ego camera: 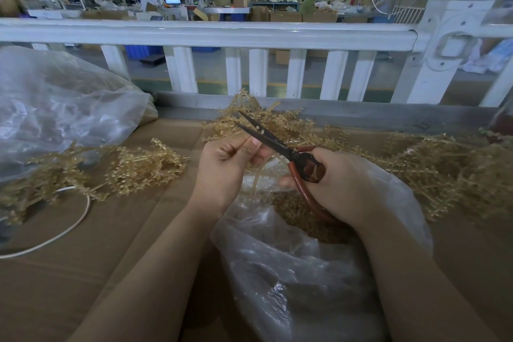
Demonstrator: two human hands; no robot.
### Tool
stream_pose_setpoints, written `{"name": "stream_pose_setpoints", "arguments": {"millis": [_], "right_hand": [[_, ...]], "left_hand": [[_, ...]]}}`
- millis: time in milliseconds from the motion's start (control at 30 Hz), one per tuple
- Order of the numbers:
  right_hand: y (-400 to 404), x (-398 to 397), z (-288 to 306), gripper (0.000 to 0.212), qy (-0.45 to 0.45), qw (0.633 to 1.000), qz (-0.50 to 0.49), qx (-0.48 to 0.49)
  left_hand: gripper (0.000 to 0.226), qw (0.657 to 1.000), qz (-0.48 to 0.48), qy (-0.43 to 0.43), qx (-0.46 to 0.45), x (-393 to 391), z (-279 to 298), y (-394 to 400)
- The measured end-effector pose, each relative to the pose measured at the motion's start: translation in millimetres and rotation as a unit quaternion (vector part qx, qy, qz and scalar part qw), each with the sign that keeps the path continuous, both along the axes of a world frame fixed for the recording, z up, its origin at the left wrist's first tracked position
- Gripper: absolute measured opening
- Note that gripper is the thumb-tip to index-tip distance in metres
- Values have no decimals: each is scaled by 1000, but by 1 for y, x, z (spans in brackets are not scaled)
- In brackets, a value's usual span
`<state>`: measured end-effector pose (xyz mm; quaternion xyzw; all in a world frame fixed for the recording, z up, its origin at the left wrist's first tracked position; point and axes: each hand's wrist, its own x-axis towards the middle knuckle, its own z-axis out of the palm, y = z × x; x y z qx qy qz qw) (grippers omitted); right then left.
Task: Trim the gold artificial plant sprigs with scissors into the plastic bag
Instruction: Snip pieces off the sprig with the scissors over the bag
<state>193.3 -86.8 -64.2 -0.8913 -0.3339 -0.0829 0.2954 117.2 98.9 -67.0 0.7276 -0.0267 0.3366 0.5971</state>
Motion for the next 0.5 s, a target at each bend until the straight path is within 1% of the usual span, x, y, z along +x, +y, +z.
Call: {"name": "stream_pose_setpoints", "arguments": {"millis": [133,200,500], "right_hand": [[3,3,-6,78,24,999,4,34],[3,5,-9,74,30,998,2,47],[3,8,-12,74,43,998,2,50]], "left_hand": [[22,999,-23,-5,-36,0,1,-2],[23,999,-33,-9,-43,0,1,-4],[24,999,-33,-6,-35,-1,1,-2]]}}
